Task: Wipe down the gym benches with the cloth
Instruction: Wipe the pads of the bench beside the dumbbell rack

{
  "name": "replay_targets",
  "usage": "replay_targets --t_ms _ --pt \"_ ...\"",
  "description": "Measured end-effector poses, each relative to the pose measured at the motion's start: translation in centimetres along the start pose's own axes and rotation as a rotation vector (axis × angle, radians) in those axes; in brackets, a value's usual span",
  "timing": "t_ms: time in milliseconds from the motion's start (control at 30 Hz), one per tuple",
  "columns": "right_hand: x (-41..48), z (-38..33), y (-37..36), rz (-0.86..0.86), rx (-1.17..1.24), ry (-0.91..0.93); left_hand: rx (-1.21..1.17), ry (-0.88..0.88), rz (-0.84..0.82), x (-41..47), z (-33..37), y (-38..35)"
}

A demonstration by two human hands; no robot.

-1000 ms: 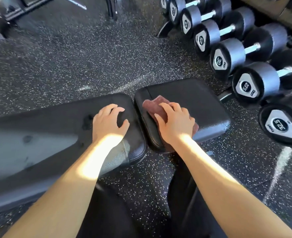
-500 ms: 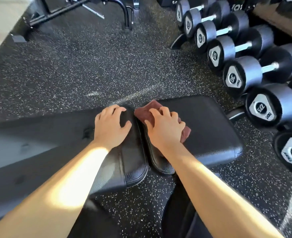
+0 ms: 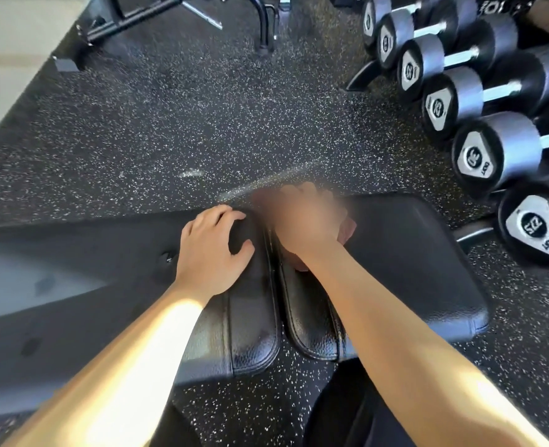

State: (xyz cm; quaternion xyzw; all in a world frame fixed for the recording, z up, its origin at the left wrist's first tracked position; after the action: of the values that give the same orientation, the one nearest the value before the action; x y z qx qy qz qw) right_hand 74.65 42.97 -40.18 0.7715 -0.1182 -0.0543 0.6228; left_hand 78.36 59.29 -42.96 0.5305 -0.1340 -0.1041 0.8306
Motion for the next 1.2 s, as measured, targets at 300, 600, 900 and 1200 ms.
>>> replay_targets --t_ms 300,600,900,1200 --pt "-0.4 0.2 0.0 0.050 -0.039 0.033 -0.008 0.018 -0.009 0.1 -0.1 0.1" --pt "-0.2 0.9 0.8 -0.015 0.041 0.016 0.064 -0.047 -0.050 0.5 1.2 0.2" --pt "1.0 10.3 3.4 -0.046 -0.026 -0.226 0.011 0.022 -0.048 2.1 2.2 -1.3" --pt "0.9 5.9 1.7 -0.035 -0.041 0.026 0.018 0.042 -0.055 2.3 2.6 -1.1"
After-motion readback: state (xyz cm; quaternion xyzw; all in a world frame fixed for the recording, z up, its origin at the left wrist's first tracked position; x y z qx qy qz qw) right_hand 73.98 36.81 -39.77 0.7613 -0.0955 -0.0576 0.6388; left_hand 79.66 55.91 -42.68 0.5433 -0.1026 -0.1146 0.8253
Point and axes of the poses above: each hand's wrist, its own x-axis towards the middle knuckle, its own y-axis out of the back of the hand, z = x × y, the point moved 4 cm from there along x, towards the middle knuckle, and after that the axes turned 15 degrees about y, right-handed, at the moved point
